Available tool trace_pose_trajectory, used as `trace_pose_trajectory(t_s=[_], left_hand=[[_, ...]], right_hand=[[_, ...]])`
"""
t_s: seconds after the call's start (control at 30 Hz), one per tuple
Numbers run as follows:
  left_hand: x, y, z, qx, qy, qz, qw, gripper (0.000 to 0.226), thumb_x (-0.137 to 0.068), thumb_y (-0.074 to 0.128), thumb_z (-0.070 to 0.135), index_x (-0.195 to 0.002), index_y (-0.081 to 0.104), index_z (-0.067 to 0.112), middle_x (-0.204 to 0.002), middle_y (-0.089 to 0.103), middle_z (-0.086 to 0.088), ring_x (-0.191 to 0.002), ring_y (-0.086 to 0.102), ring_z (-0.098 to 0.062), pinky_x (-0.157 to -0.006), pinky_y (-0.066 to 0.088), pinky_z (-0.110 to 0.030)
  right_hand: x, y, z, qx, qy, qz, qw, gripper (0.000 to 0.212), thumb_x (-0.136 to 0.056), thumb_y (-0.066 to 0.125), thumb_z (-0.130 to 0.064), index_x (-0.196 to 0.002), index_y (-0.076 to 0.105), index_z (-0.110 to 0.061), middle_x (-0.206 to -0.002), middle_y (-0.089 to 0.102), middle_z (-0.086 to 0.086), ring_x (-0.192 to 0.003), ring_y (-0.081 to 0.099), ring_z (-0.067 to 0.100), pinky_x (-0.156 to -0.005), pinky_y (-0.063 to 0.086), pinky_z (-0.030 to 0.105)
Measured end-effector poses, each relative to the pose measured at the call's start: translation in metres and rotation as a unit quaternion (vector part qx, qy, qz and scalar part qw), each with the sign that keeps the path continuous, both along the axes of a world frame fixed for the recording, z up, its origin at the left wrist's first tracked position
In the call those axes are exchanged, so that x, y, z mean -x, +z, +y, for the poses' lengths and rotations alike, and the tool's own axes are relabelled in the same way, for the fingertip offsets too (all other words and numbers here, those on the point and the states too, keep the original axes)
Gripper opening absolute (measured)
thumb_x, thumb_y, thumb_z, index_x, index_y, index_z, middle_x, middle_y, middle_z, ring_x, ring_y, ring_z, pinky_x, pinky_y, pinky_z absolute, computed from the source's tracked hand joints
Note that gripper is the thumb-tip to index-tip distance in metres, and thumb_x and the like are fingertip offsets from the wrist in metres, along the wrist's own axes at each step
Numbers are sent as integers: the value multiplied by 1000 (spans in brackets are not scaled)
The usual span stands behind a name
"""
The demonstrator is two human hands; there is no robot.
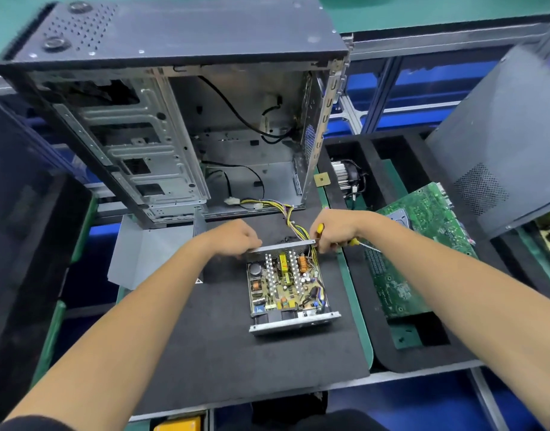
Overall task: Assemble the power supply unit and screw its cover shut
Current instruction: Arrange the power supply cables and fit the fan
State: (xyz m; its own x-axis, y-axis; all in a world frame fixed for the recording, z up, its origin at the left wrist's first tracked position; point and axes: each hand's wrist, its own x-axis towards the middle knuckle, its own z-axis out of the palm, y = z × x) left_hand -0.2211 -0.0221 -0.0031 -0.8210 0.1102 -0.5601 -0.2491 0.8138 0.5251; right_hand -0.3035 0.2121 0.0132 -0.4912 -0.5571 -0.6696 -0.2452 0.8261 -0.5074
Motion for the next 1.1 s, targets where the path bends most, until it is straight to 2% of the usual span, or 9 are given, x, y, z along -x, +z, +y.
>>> trace_pose_trajectory(t_s=[0.13, 0.3, 0.4, 0.5, 0.6, 0.7, 0.77, 0.93, 1.1], left_hand=[[6, -2, 0, -50, -26, -55, 997, 41, -91, 60, 18, -51, 54, 18, -49, 51, 12, -54, 55, -7, -64, 54, -25], [14, -10, 7, -19, -108, -28, 994, 12, -83, 66, 11, -73, 70, 7, -60, 64, 15, -54, 56, -5, -51, 45, -15], [22, -21, 16, 10, -84, 80, 993, 11, -80, 72, 12, -78, 65, 21, -69, 63, 13, -63, 57, -6, -57, 42, -18], [33, -32, 27, 7, -58, 117, 991, 19, -79, 75, 18, -84, 58, 25, -75, 60, 11, -70, 57, -11, -62, 41, -24], [41, -40, 41, 17, -74, 133, 988, 30, -75, 78, 28, -88, 52, 24, -78, 53, 13, -74, 53, -12, -64, 39, -28], [47, -46, 50, 1, -63, 129, 990, 36, -73, 81, 27, -89, 49, 25, -77, 49, 14, -74, 49, -13, -65, 35, -28], [49, -47, 51, -3, -48, 128, 991, 37, -72, 81, 21, -87, 47, 26, -75, 47, 15, -74, 47, -14, -66, 33, -27], [52, -49, 52, 28, -51, 126, 990, 18, -77, 72, 16, -72, 54, 15, -73, 54, 0, -78, 55, -27, -65, 41, -31], [53, -46, 51, 32, -56, 117, 991, 31, -80, 67, 19, -60, 44, 19, -64, 49, 3, -67, 47, -21, -56, 34, -27]], right_hand=[[4, -2, -1, -33, 43, -34, 998, 24, -77, 66, 4, -63, 60, -14, -52, 53, 5, -41, 44, 13, -40, 34, 17], [4, -8, -6, -56, 69, -31, 996, 20, -79, 61, 2, -70, 65, -15, -56, 55, 10, -48, 42, 23, -42, 34, 20], [4, -17, -10, -24, 36, 75, 996, 15, -80, 61, -1, -84, 72, -10, -77, 69, 12, -68, 60, 29, -60, 51, 31], [8, -25, -14, 16, -30, 180, 983, 12, -80, 69, -10, -92, 72, -11, -92, 68, 2, -87, 63, 20, -76, 50, 27], [11, -29, -24, 10, -11, 191, 981, 7, -81, 69, -15, -86, 65, -15, -92, 60, 1, -85, 57, 21, -75, 47, 28], [11, -37, -37, -14, 9, 191, 981, 22, -85, 59, -12, -67, 48, -17, -93, 65, 12, -76, 53, 26, -65, 39, 28], [11, -41, -42, -19, 5, 189, 982, 15, -87, 56, -11, -74, 49, -13, -96, 65, 16, -81, 57, 30, -65, 40, 28], [12, -51, -41, -17, -14, 187, 982, 33, -86, 58, -8, -60, 40, -18, -75, 52, 6, -75, 50, 29, -64, 38, 30], [13, -49, -41, -26, 7, 178, 984, 20, -92, 62, -23, -83, 50, -10, -94, 57, 9, -86, 53, 28, -70, 41, 31]])
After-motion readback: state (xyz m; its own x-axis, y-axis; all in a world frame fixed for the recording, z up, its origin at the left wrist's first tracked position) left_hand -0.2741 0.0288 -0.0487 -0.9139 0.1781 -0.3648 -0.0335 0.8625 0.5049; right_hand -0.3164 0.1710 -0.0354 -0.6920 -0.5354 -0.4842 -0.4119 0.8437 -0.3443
